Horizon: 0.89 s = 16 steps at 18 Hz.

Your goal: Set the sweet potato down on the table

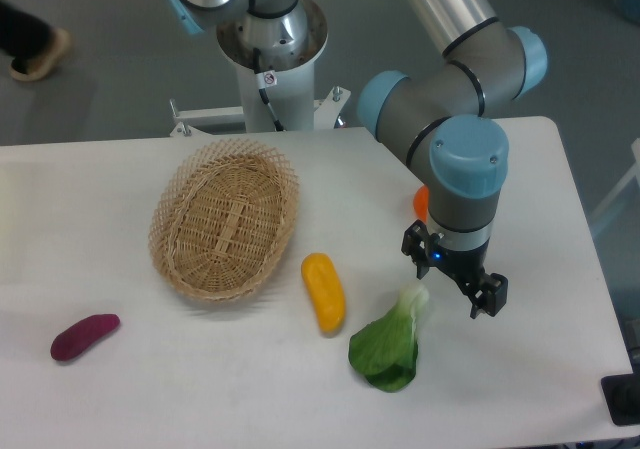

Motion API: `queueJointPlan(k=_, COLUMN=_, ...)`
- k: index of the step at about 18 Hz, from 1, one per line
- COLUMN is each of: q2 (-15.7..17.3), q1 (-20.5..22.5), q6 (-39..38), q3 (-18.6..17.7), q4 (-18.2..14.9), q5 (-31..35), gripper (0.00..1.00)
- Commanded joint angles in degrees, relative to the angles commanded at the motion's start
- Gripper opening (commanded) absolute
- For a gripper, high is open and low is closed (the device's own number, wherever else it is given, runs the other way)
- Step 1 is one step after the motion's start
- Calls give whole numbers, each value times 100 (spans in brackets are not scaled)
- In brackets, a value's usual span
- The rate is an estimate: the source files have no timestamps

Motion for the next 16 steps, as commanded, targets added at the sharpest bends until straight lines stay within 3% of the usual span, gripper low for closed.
queueJointPlan(k=16, q2=0, q1=220, q6=264, q3=-35, q4=-17, q5=-44, gripper=100)
